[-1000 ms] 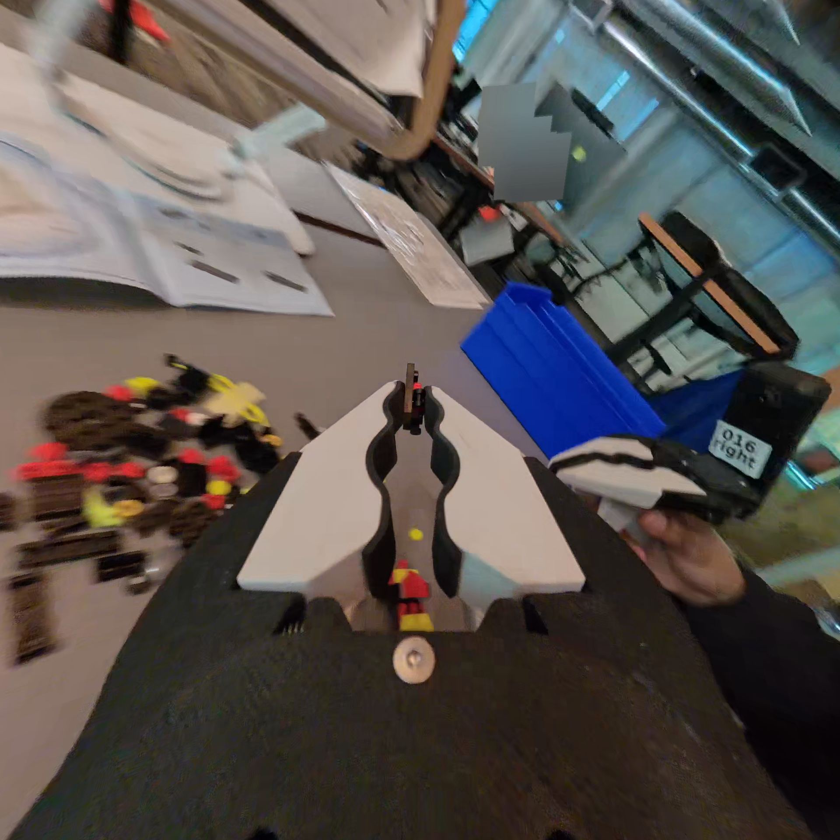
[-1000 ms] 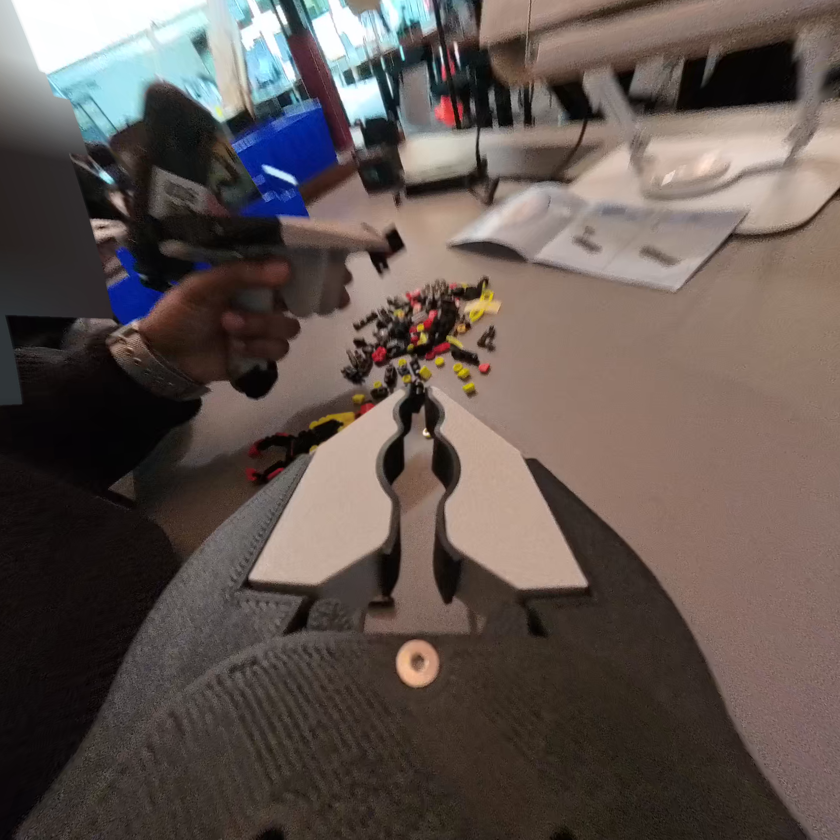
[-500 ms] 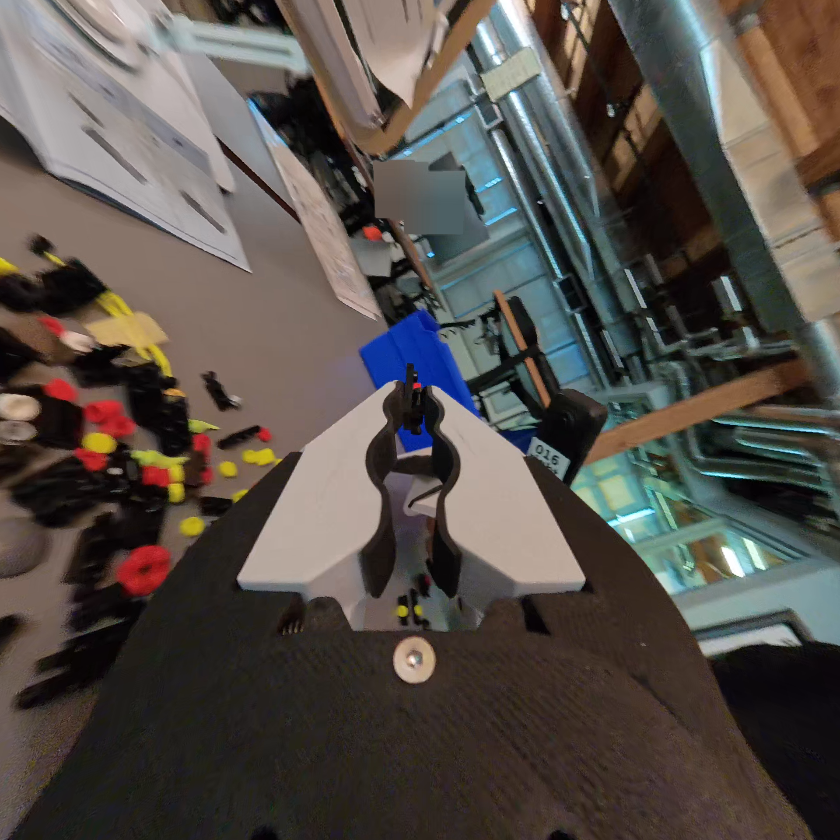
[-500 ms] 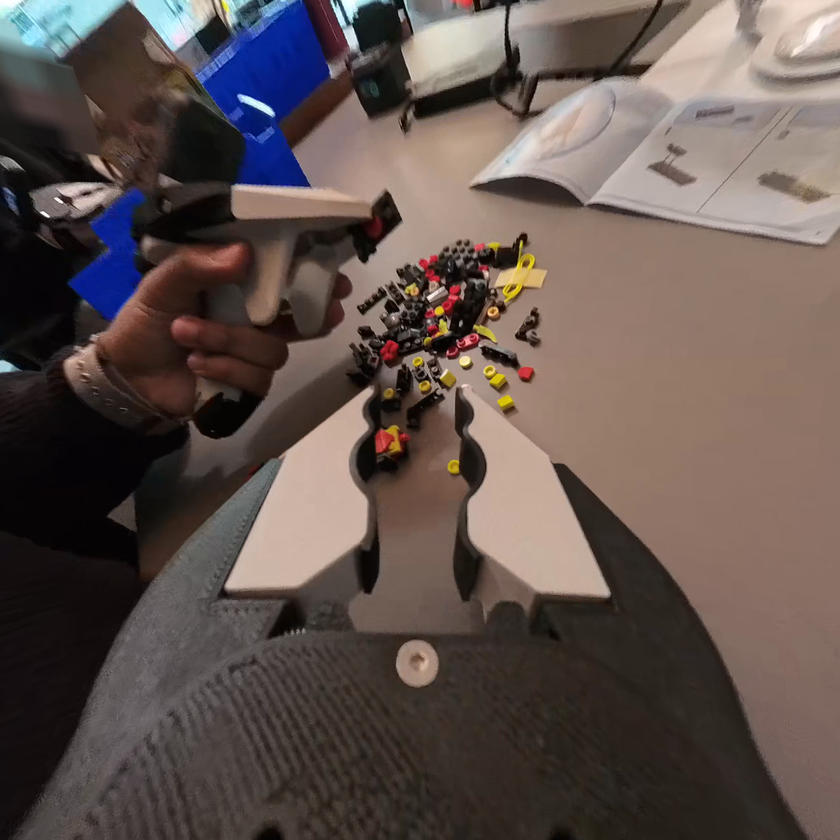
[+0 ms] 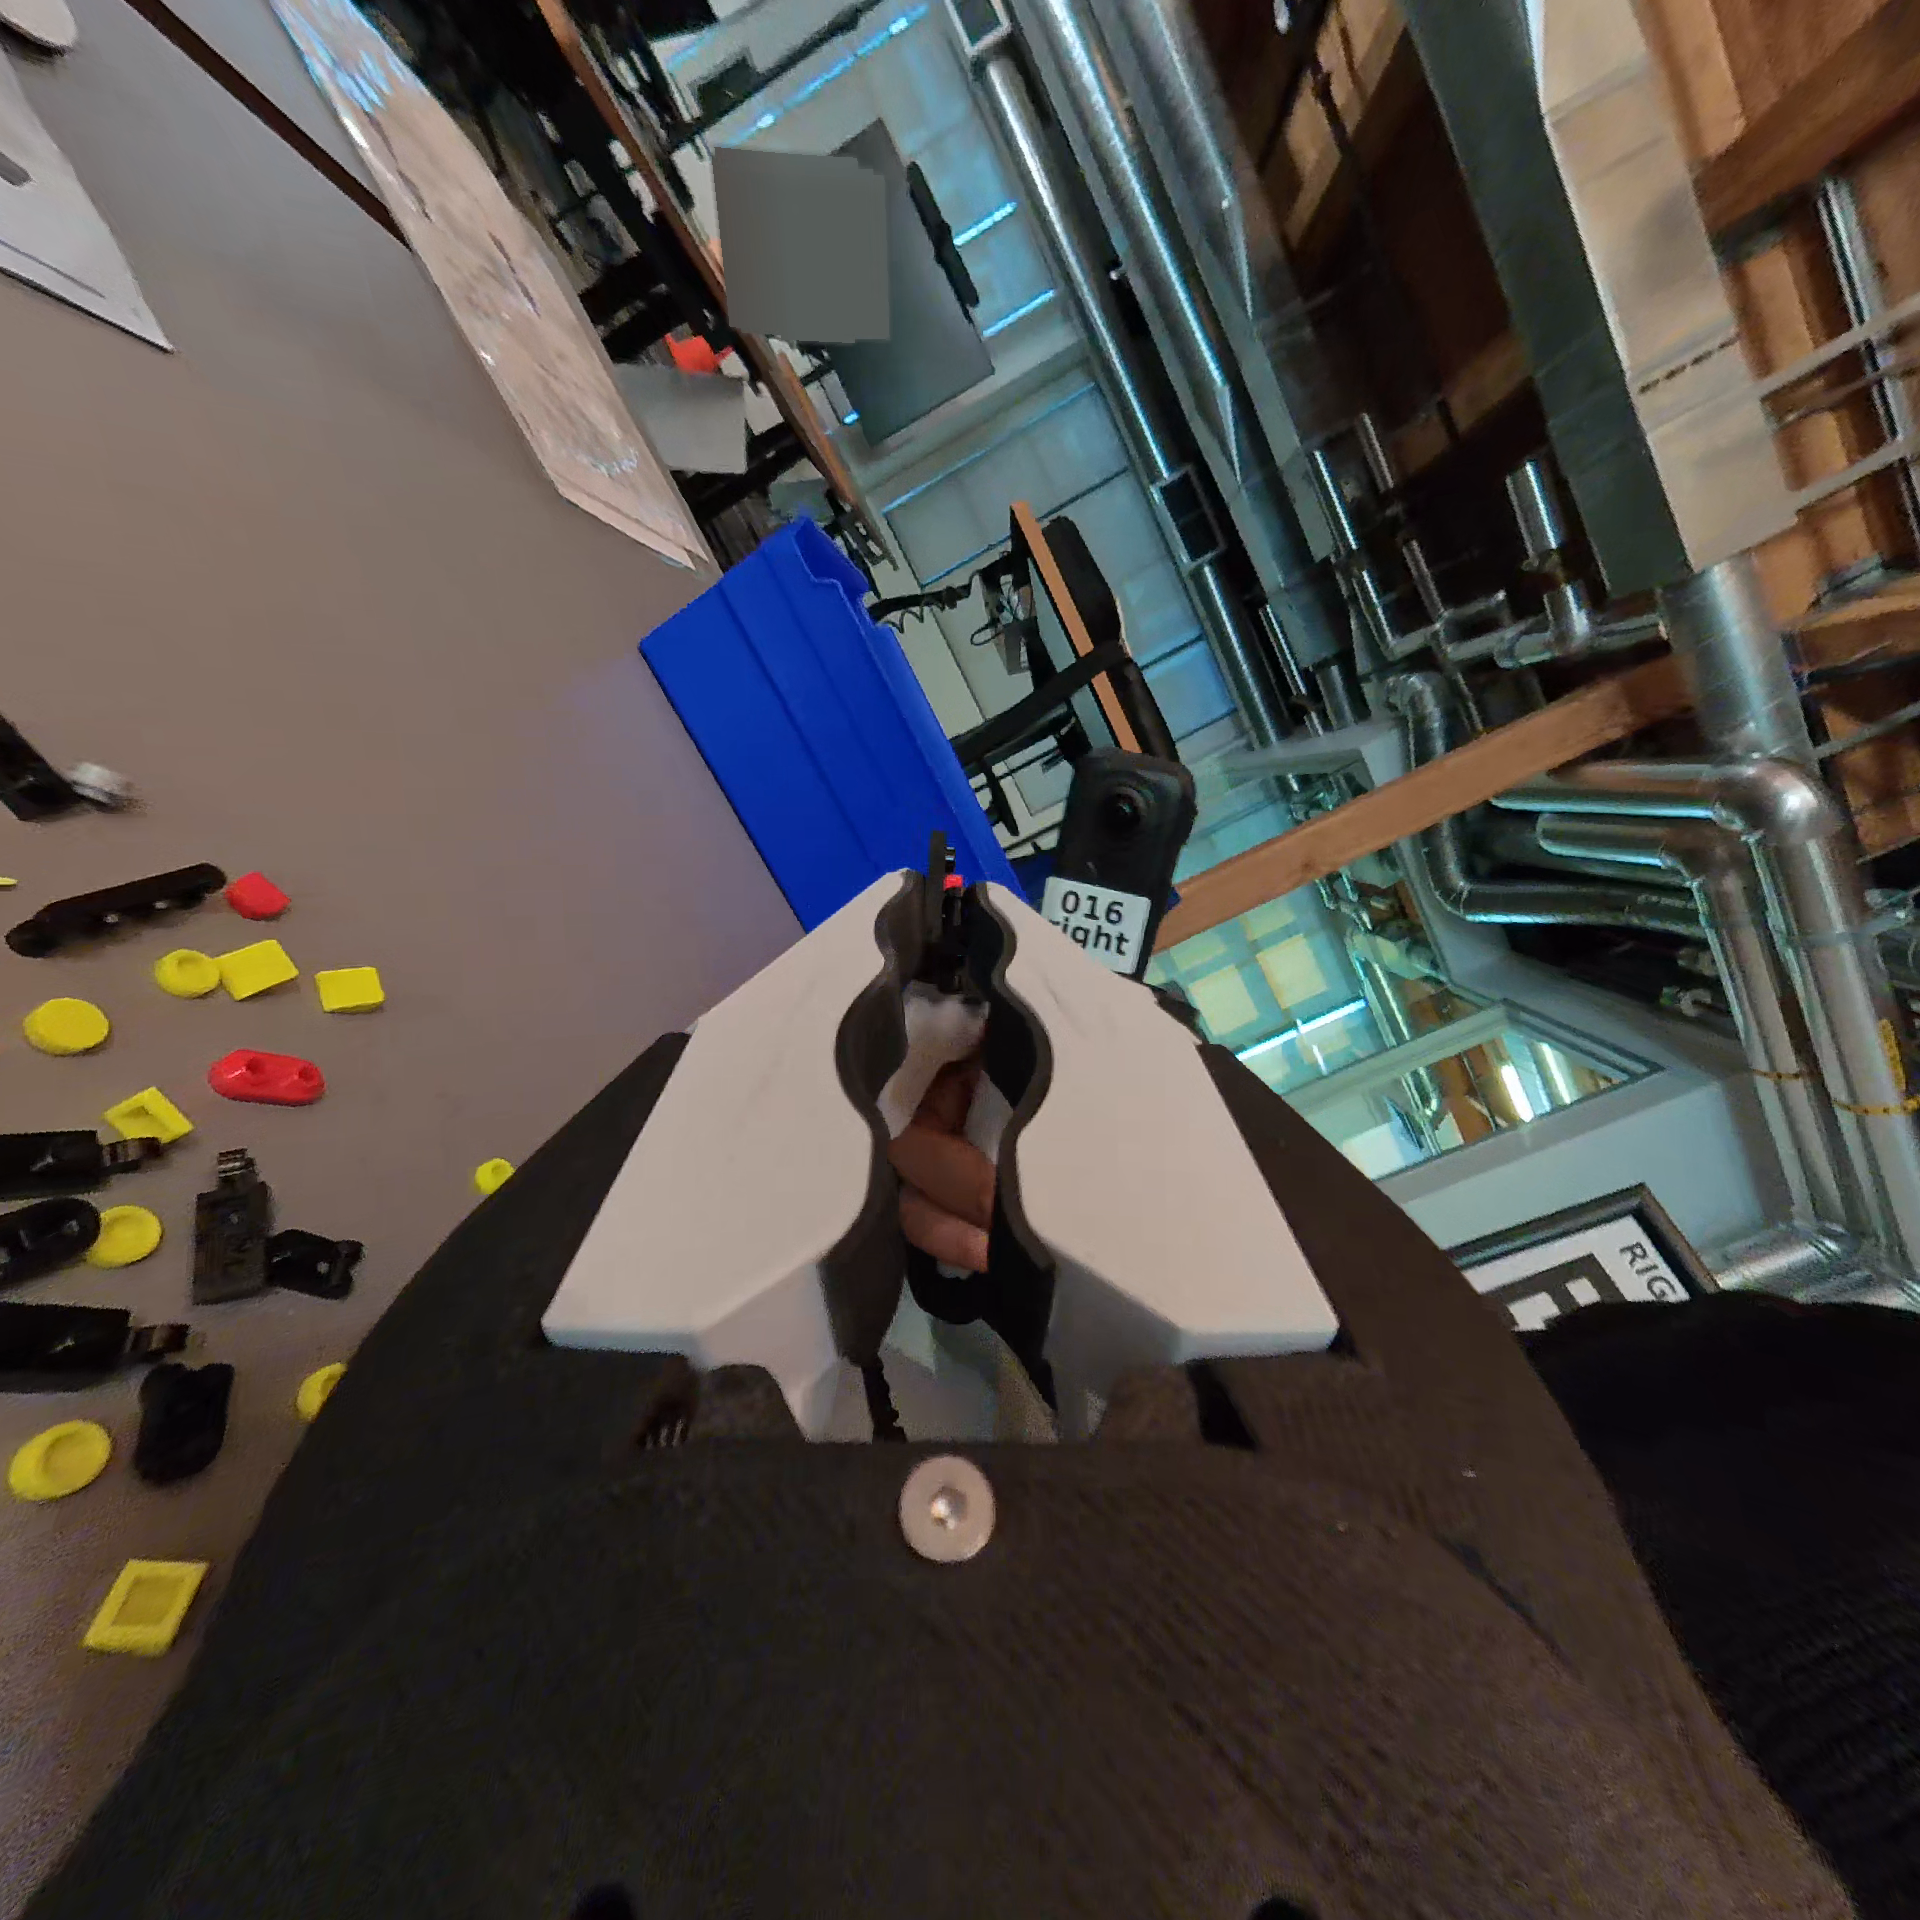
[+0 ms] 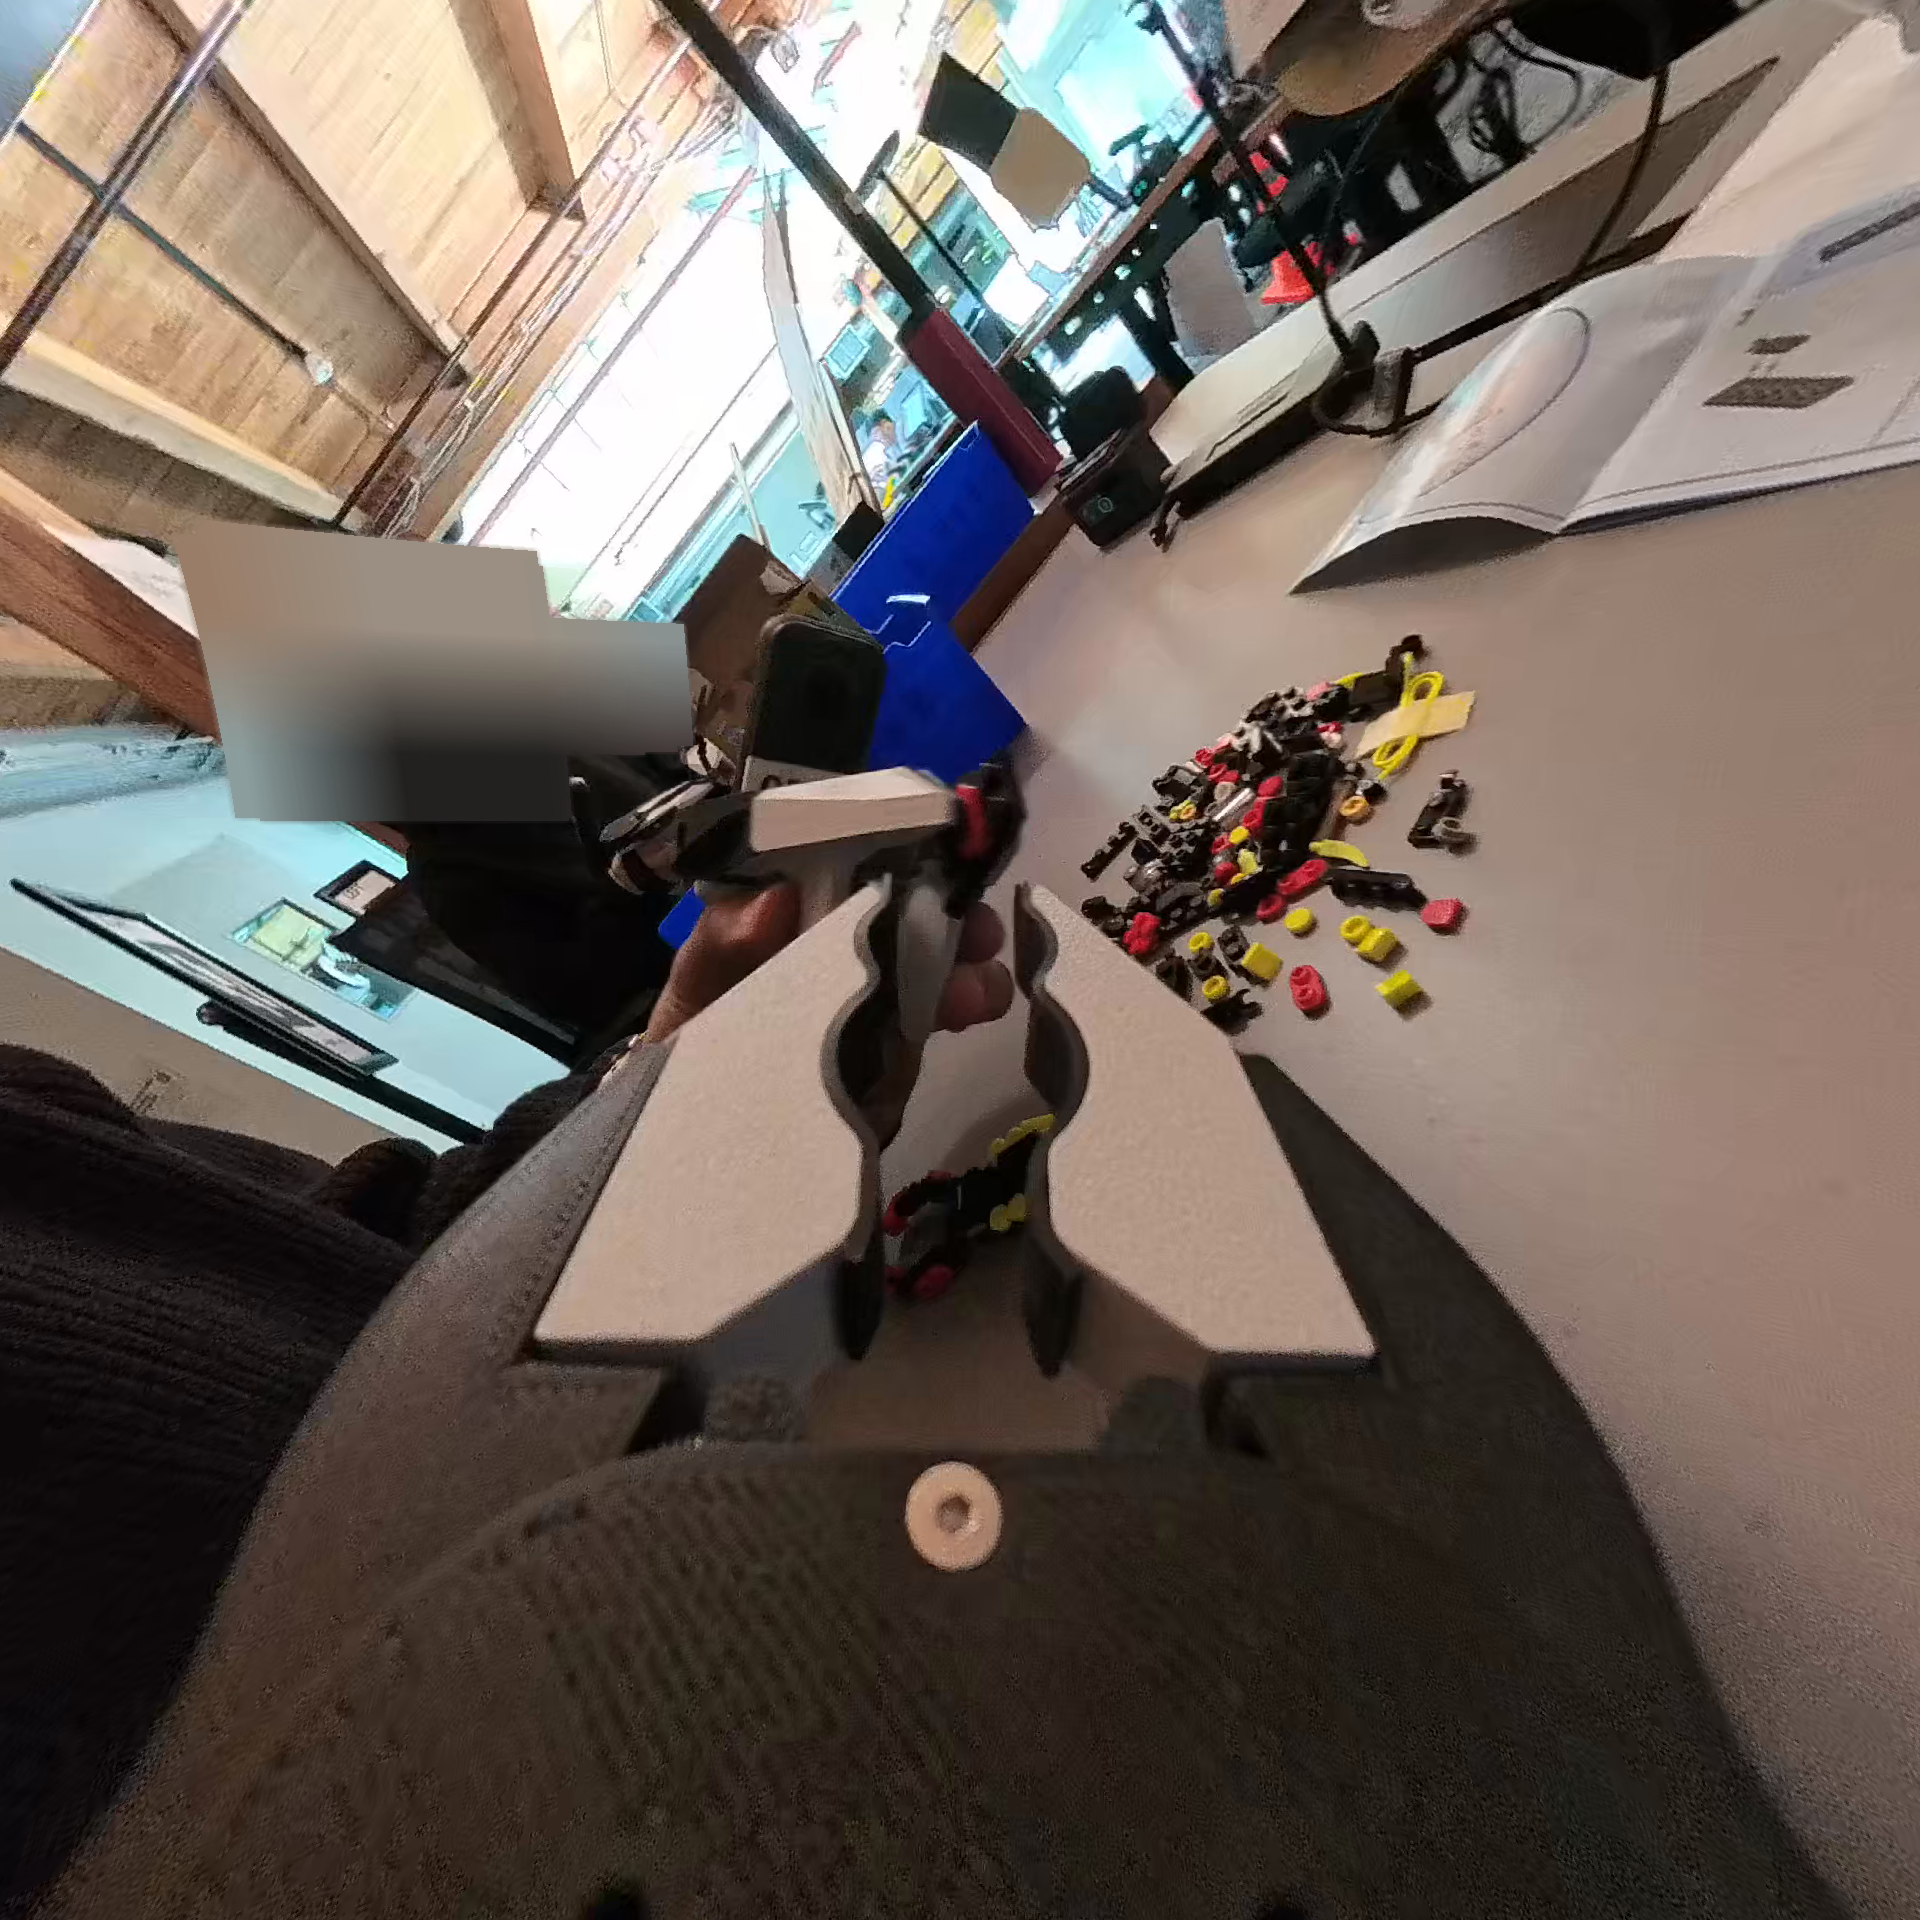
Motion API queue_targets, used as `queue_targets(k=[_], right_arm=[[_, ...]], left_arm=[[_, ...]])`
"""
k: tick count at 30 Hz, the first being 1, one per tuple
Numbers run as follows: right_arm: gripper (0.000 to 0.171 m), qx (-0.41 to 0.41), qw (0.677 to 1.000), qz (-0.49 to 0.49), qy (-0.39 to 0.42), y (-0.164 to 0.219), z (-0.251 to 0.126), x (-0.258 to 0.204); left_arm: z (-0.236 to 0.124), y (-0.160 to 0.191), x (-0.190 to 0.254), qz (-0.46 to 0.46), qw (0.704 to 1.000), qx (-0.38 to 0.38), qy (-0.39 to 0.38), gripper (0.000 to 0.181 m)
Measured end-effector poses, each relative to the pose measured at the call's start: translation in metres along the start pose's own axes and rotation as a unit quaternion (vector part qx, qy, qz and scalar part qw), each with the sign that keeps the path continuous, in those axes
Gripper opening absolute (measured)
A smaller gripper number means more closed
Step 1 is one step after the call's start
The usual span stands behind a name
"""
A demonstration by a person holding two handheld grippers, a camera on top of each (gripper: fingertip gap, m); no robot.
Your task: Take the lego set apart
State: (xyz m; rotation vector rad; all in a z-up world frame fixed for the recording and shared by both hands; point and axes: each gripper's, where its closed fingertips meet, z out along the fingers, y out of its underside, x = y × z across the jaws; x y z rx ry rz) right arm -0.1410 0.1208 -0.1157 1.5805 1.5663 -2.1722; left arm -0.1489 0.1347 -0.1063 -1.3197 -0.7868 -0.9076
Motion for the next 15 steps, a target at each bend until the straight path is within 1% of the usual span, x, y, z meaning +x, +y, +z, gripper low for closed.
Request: queue_targets(k=[1,3,6,9,10,11,12,13,14,15], right_arm=[[0.019,0.002,1.0,0.006,0.004,0.0,0.0,0.002],[0.006,0.003,1.0,0.013,-0.008,0.0,-0.001,0.0],[0.005,0.005,1.0,0.026,-0.011,-0.001,-0.001,-0.001],[0.004,0.002,1.0,0.028,0.005,-0.002,-0.002,0.001],[0.003,0.004,1.0,0.023,-0.002,-0.003,-0.003,-0.002],[0.003,0.022,0.998,0.022,-0.056,-0.012,-0.005,-0.022],[0.003,0.043,0.996,0.028,-0.075,-0.023,-0.008,-0.034],[0.003,0.038,0.998,0.003,-0.042,-0.027,-0.01,-0.03],[0.003,0.025,0.999,-0.048,0.003,-0.026,-0.013,-0.021],[0.003,0.011,0.996,-0.084,0.036,-0.024,-0.016,-0.011]], left_arm=[[0.001,0.001,0.002,0.001,1.0,-0.003,0.004,0.003],[0.002,0.003,0.0,0.008,1.0,-0.006,-0.003,0.004],[0.002,0.002,0.002,0.01,1.0,-0.007,0.002,0.004],[0.004,0.004,-0.002,0.082,0.996,-0.022,-0.04,0.005],[0.003,0.004,-0.008,0.114,0.99,-0.027,-0.076,0.006],[-0.003,-0.002,-0.03,0.169,0.973,-0.026,-0.154,0.006],[-0.009,-0.005,-0.045,0.207,0.958,-0.035,-0.195,0.007],[-0.009,-0.008,-0.035,0.176,0.972,-0.023,-0.156,0.006],[-0.009,-0.017,-0.016,0.113,0.989,0.009,-0.098,0.006],[-0.012,-0.024,-0.007,0.089,0.993,0.03,-0.072,0.006]])
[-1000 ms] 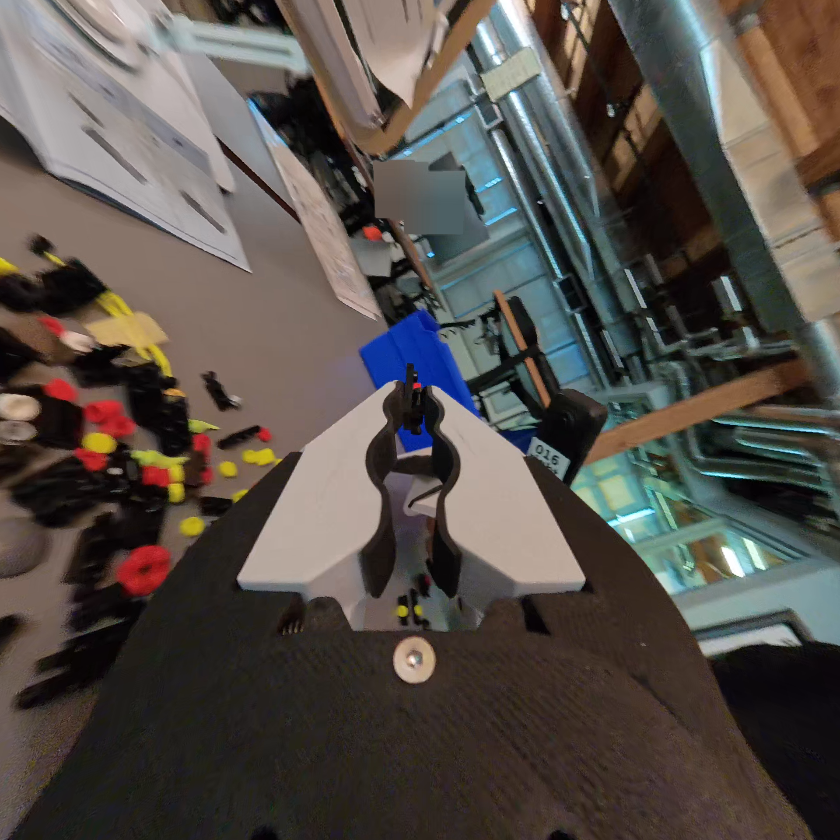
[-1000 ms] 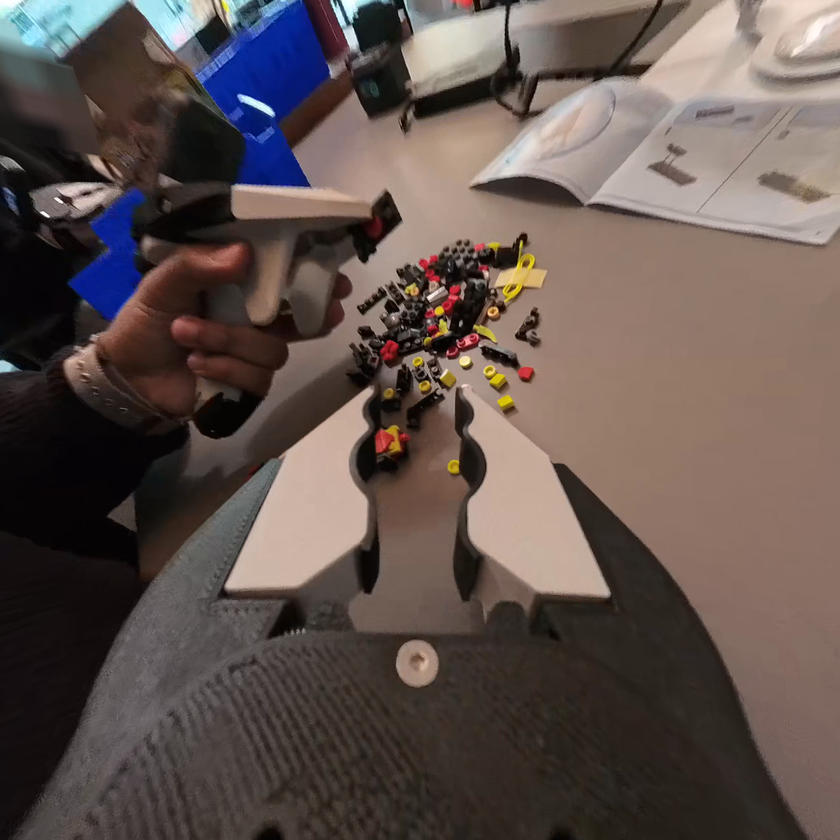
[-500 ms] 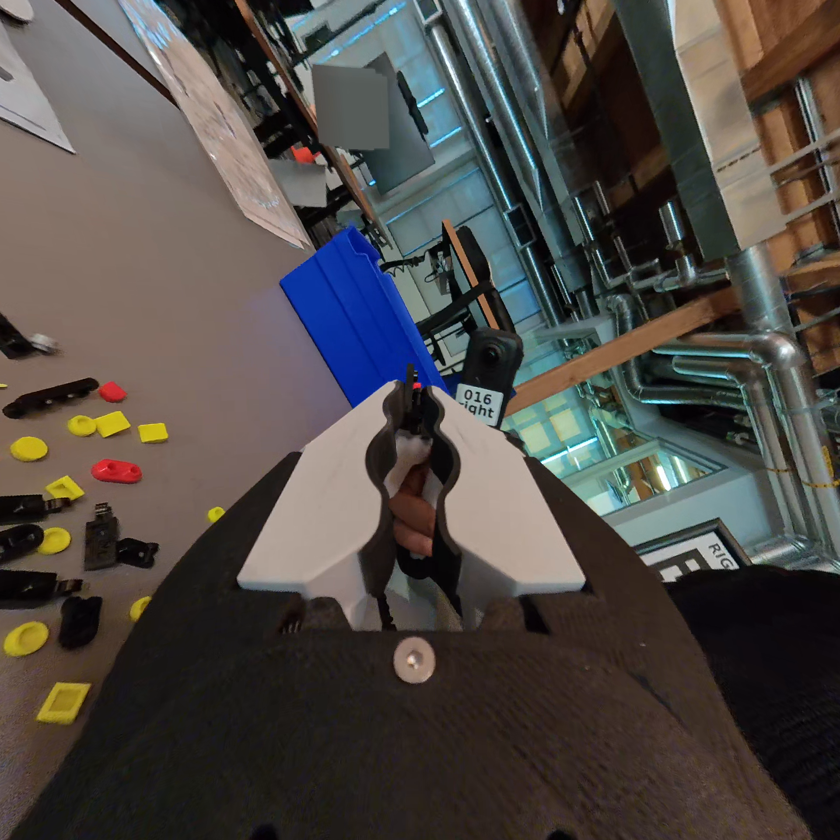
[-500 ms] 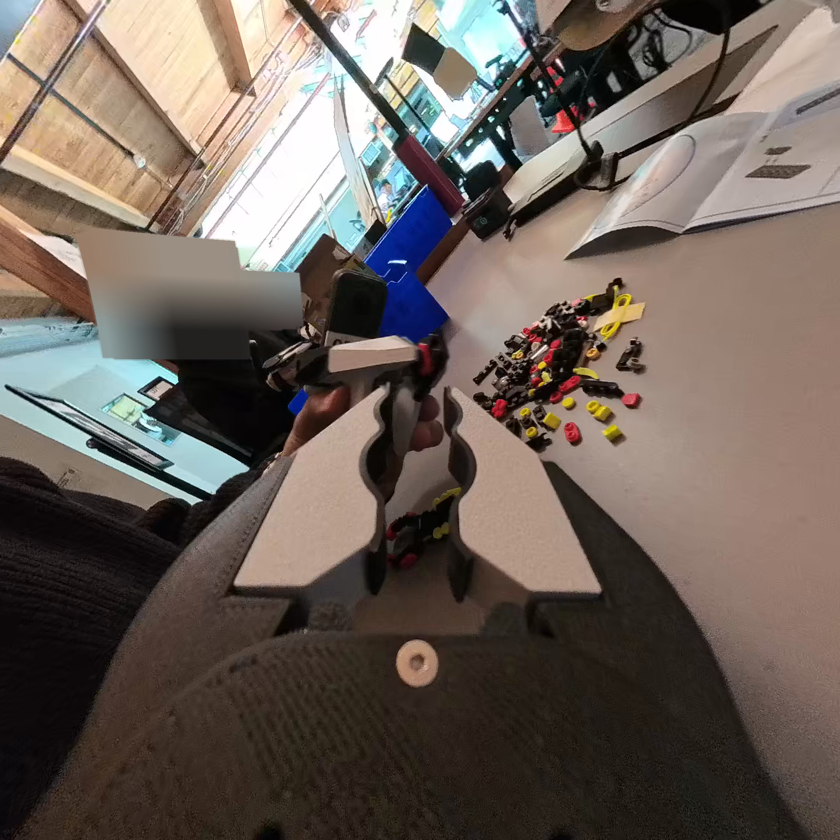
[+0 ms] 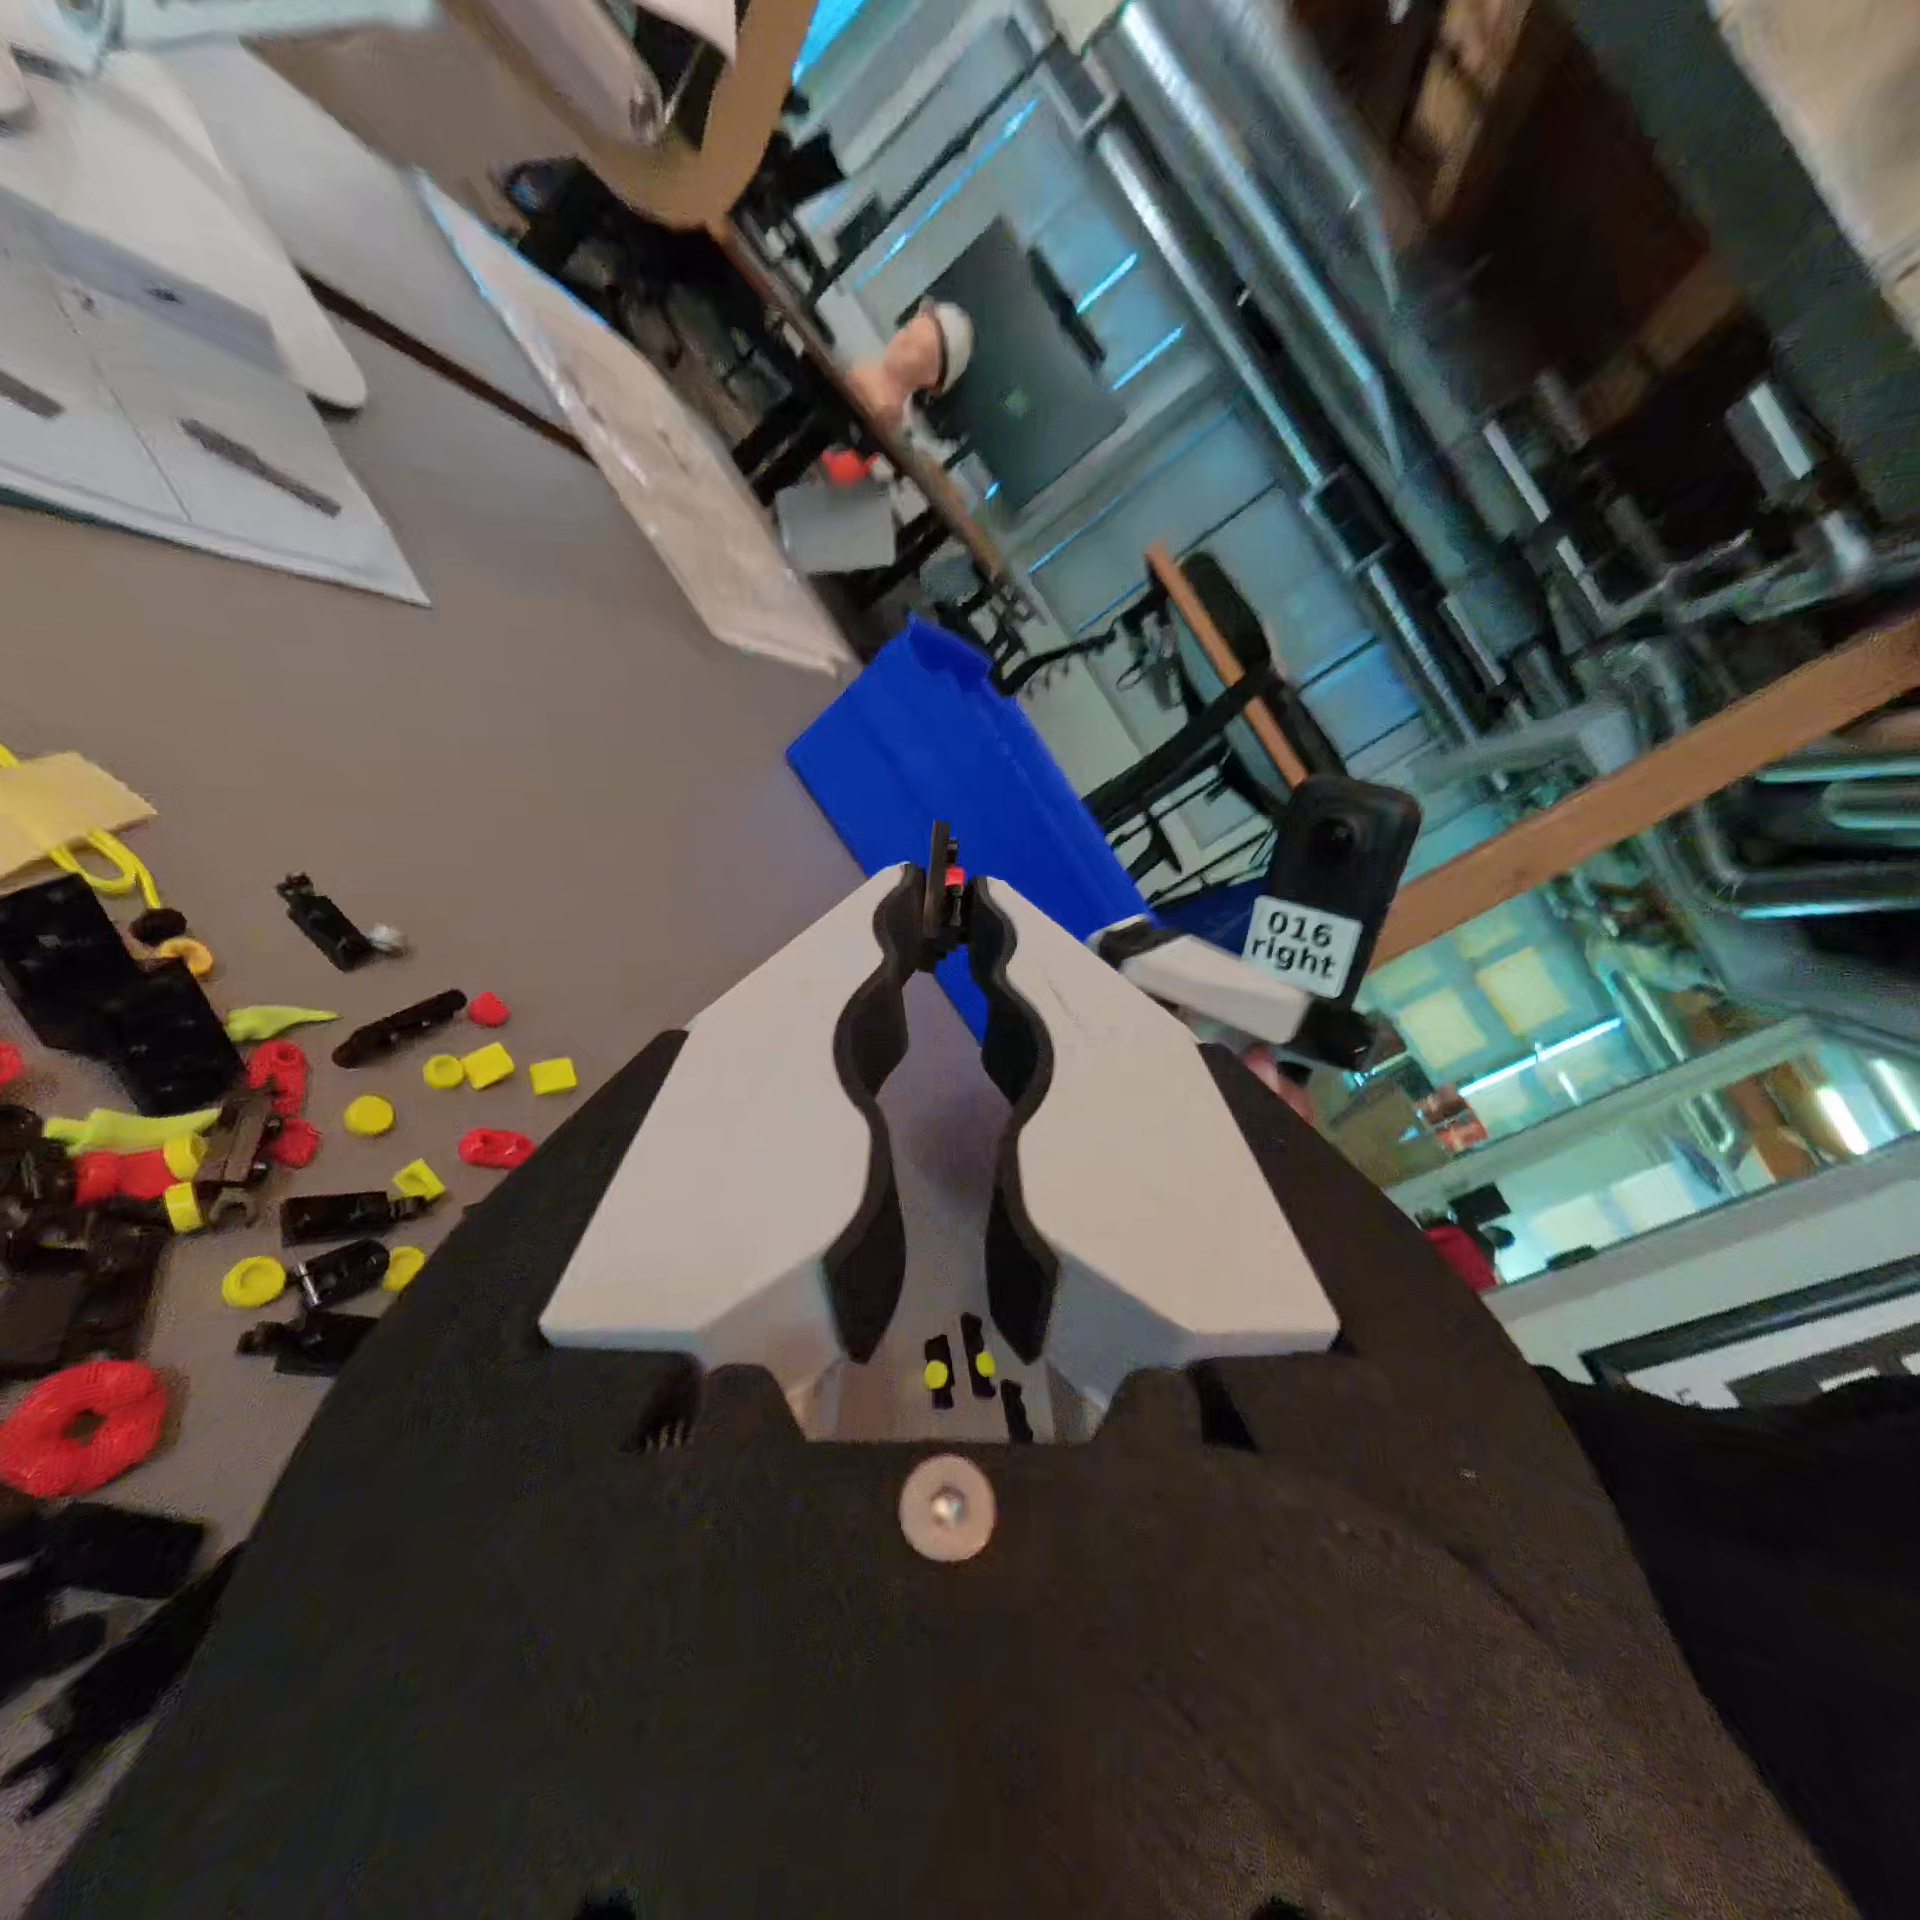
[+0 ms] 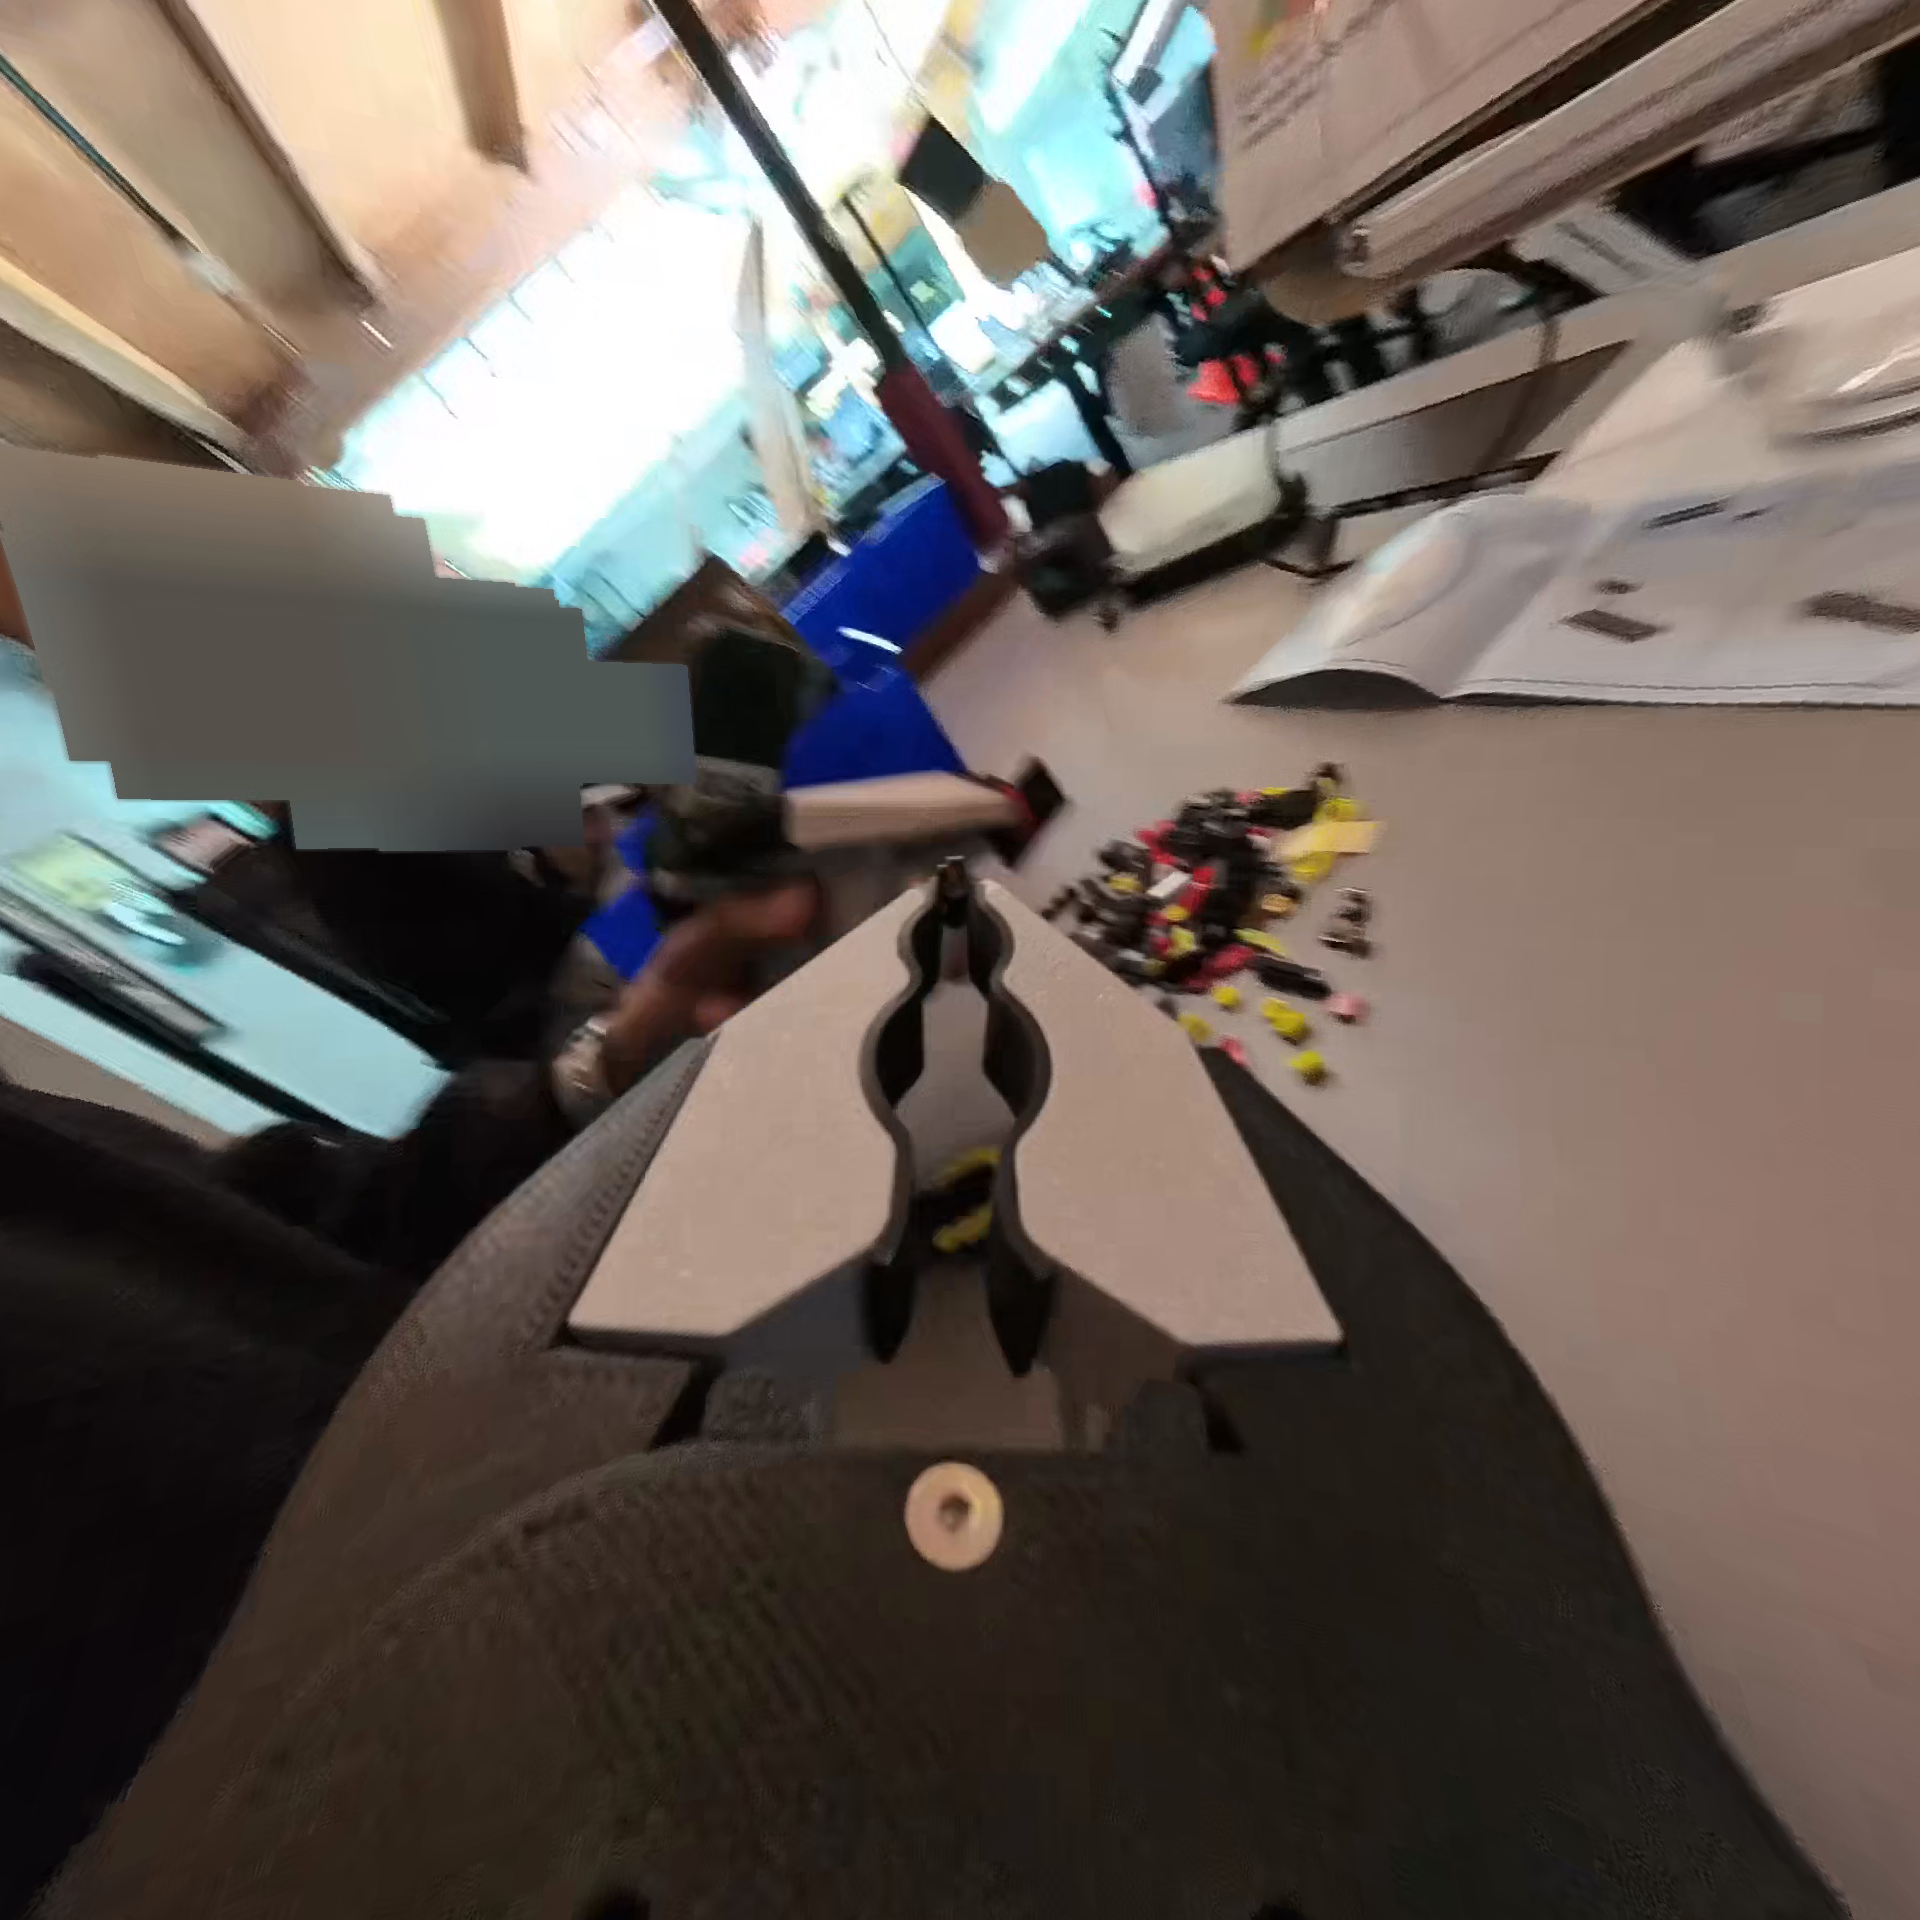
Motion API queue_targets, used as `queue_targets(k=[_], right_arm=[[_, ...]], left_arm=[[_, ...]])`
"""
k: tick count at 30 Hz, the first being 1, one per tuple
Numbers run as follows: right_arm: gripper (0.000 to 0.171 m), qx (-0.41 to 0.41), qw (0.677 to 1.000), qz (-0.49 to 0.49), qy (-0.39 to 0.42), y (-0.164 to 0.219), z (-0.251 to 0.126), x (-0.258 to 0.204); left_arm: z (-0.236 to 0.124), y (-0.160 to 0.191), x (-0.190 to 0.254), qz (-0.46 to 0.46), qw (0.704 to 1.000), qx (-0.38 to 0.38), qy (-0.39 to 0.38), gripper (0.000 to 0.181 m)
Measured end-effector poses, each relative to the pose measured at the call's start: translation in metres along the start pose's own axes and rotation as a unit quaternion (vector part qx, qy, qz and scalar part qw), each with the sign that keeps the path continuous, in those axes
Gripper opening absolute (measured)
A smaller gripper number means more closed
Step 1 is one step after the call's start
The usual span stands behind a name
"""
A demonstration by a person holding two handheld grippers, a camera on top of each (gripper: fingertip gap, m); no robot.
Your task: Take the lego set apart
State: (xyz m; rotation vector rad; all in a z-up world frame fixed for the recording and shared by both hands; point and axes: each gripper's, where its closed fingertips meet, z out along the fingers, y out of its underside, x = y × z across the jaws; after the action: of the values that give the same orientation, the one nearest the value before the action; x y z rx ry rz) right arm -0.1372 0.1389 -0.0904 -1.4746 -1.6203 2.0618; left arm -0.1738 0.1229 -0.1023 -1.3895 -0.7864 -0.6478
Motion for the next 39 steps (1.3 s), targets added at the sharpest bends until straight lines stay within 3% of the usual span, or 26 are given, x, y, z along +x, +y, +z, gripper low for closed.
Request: queue_targets(k=[3,7,9,13,14,20,26,28,33,36,39], right_arm=[[0.003,-0.008,1.0,0.018,0.001,0.002,-0.002,0.011],[0.003,-0.138,0.987,0.049,0.072,0.059,0.014,0.046],[0.004,-0.166,0.981,0.058,0.08,0.074,0.024,0.049],[0.033,-0.175,0.98,0.023,0.096,0.074,0.032,0.051],[0.041,-0.167,0.981,0.014,0.096,0.069,0.031,0.05],[0.034,-0.028,0.998,0.045,0.013,0.015,0.013,0.028],[0.025,0.0,0.991,0.121,-0.057,0.01,0.009,0.016],[0.012,-0.014,0.988,0.131,-0.076,0.015,0.01,0.012],[0.002,0.001,0.982,0.157,-0.108,0.009,0.008,0.006],[0.003,0.051,0.973,0.189,-0.119,-0.005,0.001,0.008],[0.003,0.094,0.963,0.218,-0.124,-0.017,-0.005,0.012]], left_arm=[[-0.006,-0.006,-0.008,0.034,0.999,0.016,-0.031,0.006],[-0.01,-0.01,-0.019,-0.025,0.999,0.034,-0.02,0.005],[-0.011,-0.011,-0.02,-0.061,0.997,0.042,-0.004,0.005],[-0.01,-0.009,-0.018,-0.085,0.996,0.037,0.011,0.005],[-0.009,-0.006,-0.017,-0.087,0.996,0.031,0.014,0.005],[0.002,0.013,-0.003,-0.106,0.993,-0.019,0.058,0.005],[0.009,0.037,0.018,-0.099,0.986,-0.088,0.104,0.004],[0.01,0.042,0.023,-0.092,0.984,-0.1,0.113,0.004],[0.01,0.036,0.024,-0.089,0.986,-0.083,0.112,0.007],[0.008,0.028,0.021,-0.098,0.988,-0.057,0.106,0.024],[0.009,0.032,0.023,-0.091,0.988,-0.066,0.107,0.028]])
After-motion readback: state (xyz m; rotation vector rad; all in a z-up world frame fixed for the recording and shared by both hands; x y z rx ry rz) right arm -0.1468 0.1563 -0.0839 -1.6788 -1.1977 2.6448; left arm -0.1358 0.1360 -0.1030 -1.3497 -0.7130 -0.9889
